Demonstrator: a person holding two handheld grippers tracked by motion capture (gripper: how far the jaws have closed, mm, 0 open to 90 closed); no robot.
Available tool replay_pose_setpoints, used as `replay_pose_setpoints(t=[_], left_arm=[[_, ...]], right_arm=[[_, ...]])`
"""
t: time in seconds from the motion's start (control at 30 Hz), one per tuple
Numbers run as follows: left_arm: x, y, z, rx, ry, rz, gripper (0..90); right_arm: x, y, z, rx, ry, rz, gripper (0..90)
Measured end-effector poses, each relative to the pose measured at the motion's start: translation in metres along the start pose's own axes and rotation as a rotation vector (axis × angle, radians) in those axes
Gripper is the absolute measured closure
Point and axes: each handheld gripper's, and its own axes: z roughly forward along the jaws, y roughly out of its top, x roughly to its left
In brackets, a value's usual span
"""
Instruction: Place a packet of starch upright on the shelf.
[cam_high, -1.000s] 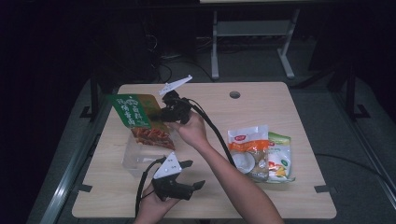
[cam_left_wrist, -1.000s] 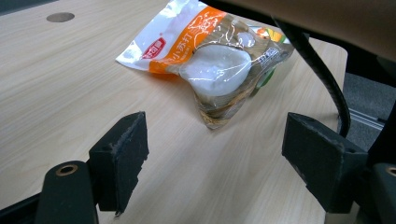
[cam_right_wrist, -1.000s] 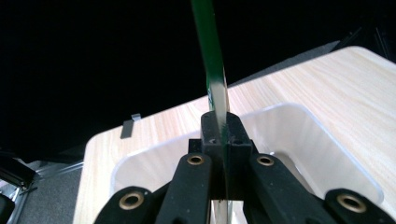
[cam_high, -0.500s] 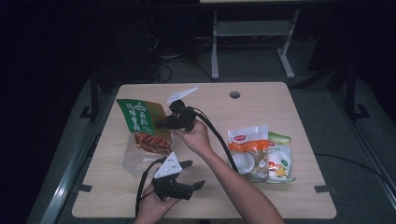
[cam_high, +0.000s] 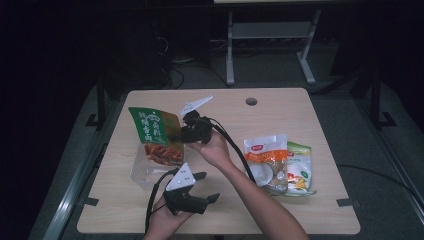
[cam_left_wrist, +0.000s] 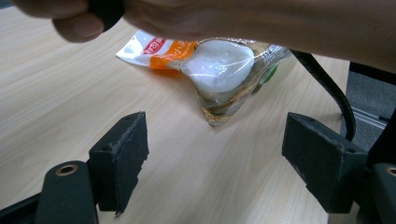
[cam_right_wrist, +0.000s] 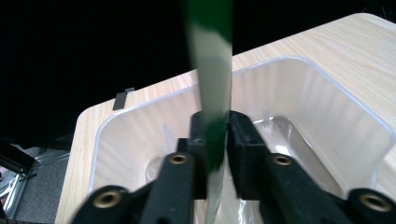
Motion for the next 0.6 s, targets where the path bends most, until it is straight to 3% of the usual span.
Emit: replay_pose_setpoints(t=[0.3,0.6], left_arm=[[-0.001,0.003,0.004,0.005,-0.006,0.006,21.7],[-0.002,0.007,0.011,0.023,-0.015,0.011,21.7]], right_arm=[[0.004,0.0,-0.033,0.014,-0.038,0.013,50.0],[0.008,-0.014,-0.071,0.026,-0.067,0.018,41.3]])
